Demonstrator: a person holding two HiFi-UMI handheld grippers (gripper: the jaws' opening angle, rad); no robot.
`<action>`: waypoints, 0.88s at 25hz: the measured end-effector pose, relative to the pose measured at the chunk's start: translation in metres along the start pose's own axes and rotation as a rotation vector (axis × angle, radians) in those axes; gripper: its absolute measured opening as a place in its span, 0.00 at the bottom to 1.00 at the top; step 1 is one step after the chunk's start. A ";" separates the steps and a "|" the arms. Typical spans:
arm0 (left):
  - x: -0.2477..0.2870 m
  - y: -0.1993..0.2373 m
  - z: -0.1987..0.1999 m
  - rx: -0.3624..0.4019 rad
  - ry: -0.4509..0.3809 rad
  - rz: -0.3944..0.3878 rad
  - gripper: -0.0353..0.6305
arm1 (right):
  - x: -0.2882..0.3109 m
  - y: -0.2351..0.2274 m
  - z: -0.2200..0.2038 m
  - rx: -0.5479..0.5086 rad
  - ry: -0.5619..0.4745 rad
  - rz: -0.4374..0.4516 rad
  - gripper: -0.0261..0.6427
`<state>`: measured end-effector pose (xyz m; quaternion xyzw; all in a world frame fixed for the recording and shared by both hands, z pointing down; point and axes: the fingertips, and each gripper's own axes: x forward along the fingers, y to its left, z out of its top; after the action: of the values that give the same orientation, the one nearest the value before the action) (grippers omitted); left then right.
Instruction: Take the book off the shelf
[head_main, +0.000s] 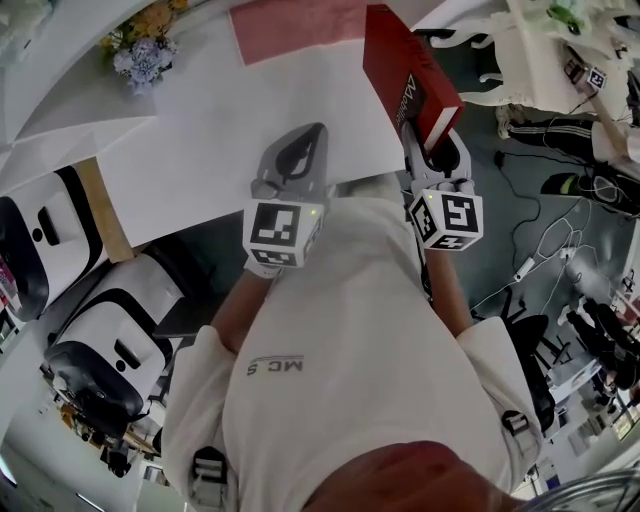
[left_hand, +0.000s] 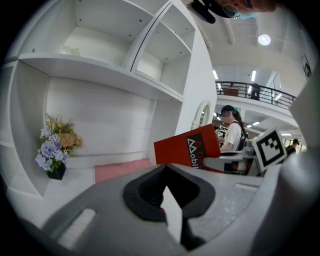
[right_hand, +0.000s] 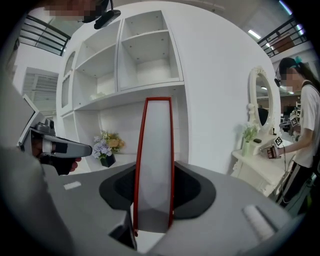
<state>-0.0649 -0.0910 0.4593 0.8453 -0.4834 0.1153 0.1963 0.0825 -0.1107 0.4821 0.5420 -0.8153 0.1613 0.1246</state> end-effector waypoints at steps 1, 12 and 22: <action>-0.002 0.004 -0.004 -0.004 0.003 0.006 0.06 | 0.004 0.003 -0.005 0.004 0.009 0.000 0.29; -0.011 0.015 -0.026 -0.041 0.036 0.045 0.06 | 0.018 0.023 -0.044 -0.005 0.085 0.022 0.29; -0.015 0.019 -0.028 -0.040 0.038 0.041 0.06 | 0.017 0.029 -0.041 -0.019 0.080 0.018 0.29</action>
<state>-0.0884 -0.0758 0.4828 0.8287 -0.4990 0.1260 0.2199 0.0506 -0.0980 0.5226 0.5263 -0.8161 0.1762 0.1608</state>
